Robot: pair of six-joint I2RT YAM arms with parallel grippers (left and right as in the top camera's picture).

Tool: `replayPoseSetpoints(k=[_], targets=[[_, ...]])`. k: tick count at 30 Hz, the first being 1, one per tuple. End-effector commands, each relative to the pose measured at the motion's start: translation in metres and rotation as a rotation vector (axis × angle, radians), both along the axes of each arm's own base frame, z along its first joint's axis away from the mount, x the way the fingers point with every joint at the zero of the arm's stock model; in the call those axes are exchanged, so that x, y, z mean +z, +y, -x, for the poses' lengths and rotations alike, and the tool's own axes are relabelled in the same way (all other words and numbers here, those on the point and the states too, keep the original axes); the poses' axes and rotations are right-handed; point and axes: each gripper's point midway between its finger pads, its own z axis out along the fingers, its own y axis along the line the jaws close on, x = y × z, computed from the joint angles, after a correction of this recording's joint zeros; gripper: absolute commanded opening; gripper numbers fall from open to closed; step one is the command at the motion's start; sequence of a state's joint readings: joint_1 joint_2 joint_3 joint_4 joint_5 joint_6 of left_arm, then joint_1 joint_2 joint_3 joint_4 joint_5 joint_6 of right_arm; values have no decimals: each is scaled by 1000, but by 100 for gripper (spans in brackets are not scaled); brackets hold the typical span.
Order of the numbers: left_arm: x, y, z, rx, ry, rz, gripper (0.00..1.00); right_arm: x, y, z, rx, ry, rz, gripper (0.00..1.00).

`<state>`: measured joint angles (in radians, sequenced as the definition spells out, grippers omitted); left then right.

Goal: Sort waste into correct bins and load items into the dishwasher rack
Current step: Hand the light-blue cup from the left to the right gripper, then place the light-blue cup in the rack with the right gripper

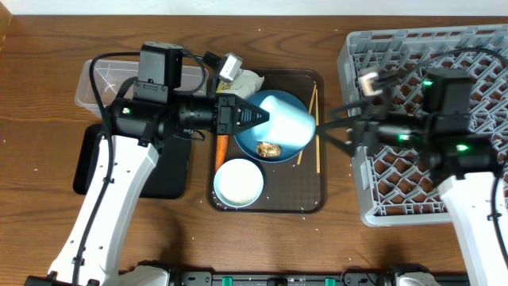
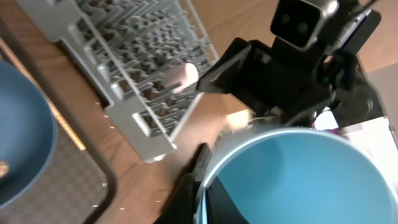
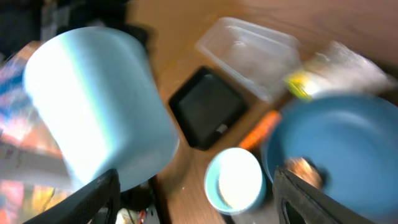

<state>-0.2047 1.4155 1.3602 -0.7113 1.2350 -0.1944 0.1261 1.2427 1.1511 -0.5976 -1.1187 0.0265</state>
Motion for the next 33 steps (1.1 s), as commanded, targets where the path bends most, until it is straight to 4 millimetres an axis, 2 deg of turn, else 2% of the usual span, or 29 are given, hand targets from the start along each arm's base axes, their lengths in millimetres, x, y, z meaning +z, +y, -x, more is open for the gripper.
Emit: replayPoseSetpoints(k=[1, 6, 15, 18, 20, 21, 22, 23, 26, 29, 32, 33], targets=[[18, -5, 14, -87, 10, 96, 6, 19, 32, 21, 146, -104, -37, 72], [20, -5, 16, -98, 13, 108, 6, 26, 52, 34, 220, -160, -52, 70], [20, -5, 16, -98, 12, 108, 6, 26, 50, 33, 214, -159, -52, 69], [20, -5, 16, -98, 12, 108, 6, 26, 50, 33, 214, -162, -53, 60], [20, -5, 16, -98, 8, 109, 7, 26, 50, 33, 213, -160, -52, 58], [20, -5, 15, -98, 4, 110, 16, 25, 49, 31, 204, -158, -45, 58], [20, -5, 15, -98, 2, 110, 36, 21, 48, 27, 177, -152, -25, 58], [21, -5, 15, -97, -2, 110, 49, 17, 45, 22, 145, -146, -4, 57], [21, 0, 11, -79, 2, 110, 56, 6, 31, 7, 49, -117, 53, 57], [21, 7, 5, -49, 12, 111, 57, -3, 5, -10, -77, -84, 110, 53], [21, 14, 0, -22, 26, 112, 57, -23, -44, -37, -332, 10, 221, 52], [21, 15, -1, -17, 25, 112, 57, -32, -69, -46, -449, 61, 262, 52]])
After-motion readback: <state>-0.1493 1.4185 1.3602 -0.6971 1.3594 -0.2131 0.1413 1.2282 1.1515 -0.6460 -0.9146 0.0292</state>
